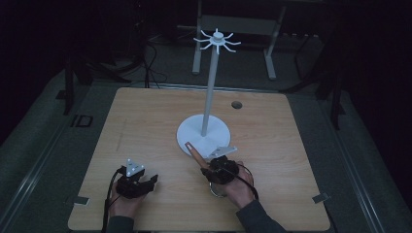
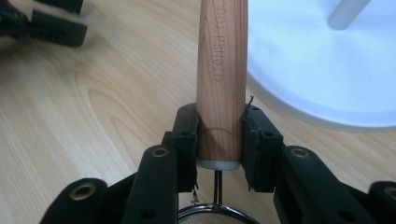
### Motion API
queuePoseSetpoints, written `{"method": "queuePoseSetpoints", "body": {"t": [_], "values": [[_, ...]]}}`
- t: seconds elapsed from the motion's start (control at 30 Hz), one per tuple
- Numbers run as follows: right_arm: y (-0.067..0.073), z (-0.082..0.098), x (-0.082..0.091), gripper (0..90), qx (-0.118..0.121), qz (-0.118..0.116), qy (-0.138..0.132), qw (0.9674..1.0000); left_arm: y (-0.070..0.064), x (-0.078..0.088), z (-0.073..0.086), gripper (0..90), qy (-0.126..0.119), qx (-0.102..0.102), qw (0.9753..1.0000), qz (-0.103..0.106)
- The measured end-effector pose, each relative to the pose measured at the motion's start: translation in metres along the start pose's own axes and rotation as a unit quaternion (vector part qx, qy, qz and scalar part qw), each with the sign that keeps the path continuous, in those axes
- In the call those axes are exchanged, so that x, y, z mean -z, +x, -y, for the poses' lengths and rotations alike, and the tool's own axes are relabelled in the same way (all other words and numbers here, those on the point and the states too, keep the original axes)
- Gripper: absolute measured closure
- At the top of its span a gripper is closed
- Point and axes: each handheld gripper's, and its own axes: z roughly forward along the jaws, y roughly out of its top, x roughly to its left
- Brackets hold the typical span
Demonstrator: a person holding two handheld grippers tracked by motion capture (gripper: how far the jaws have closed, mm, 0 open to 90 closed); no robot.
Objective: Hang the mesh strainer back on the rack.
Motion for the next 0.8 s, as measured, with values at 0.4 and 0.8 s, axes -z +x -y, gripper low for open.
{"method": "queuePoseSetpoints", "body": {"t": [0.4, 0.8], "values": [[-0.006, -0.001, 0.011, 69.0, -0.019, 0.009, -0.053, 0.9984, 0.0, 0.0, 0.0, 42.2, -0.001, 0.001, 1.0, -0.001], [-0.013, -0.002, 0.024, 69.0, -0.033, 0.02, -0.102, 0.9941, 0.0, 0.0, 0.0, 42.2, -0.001, 0.001, 1.0, -0.001]]}}
